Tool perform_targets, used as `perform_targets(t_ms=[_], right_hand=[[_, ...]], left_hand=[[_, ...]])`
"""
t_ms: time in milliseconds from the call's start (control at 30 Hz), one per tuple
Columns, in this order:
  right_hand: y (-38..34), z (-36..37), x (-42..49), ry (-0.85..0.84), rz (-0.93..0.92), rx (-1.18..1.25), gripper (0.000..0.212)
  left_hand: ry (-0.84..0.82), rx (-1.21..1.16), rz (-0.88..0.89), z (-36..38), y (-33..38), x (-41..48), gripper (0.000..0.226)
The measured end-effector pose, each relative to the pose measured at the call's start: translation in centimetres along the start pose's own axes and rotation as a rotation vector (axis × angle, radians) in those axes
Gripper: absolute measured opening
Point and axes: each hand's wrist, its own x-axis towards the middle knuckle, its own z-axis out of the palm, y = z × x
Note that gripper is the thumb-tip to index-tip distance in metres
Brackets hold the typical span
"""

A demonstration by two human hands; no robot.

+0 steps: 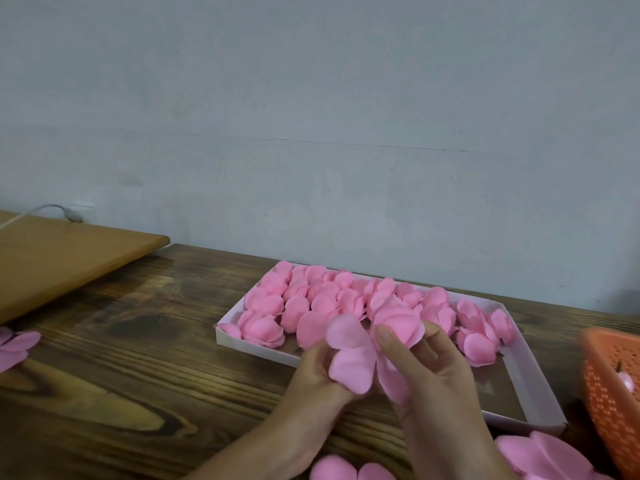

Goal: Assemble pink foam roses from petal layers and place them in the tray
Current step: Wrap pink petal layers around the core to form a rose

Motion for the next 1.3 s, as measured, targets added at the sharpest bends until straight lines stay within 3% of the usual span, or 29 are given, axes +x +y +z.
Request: perform_targets(t_ms=[67,233,567,833,1067,1233,1300], right_hand=[[-0.8,-0.3,0.4,0.012,0.023,0.016,0.043],[-1.6,-0.8,0.9,0.045,-0.039,-0.101,0.042],[-0.6,-1.3,0.6,-0.009,-0.128,-0.26,0.027],[-0.8,-1.5,1.0,-0.115,-0.209,-0.361,0.023],[-0.7,-2.0,1.2,-0.145,-0.251,-0.448,0.026],[-0.5,-2.0,1.0,-0.136,-0.313,-0.522,0.03],[-0.5,-2.0,0.9,-0.138,-0.326,-0.53,0.032]], left_hand=[[0.025,-0.055,0.059,-0.2,0.4,0.4,0.066],[-0.012,-0.085,0.072,-0.2,1.1,0.9,0.045],[0.033,-0.095,0.1,-0.3,1.5,0.8,0.029],[0.03,-0.139,0.112,-0.8,1.7,1.2,0.051],[0.025,-0.255,0.065,-0.7,1.9,1.3,0.03],[0.049,-0.114,0.073,-0.6,2.0,0.9,0.048],[0.063,-0.089,0.072,-0.5,1.8,0.9,0.045]])
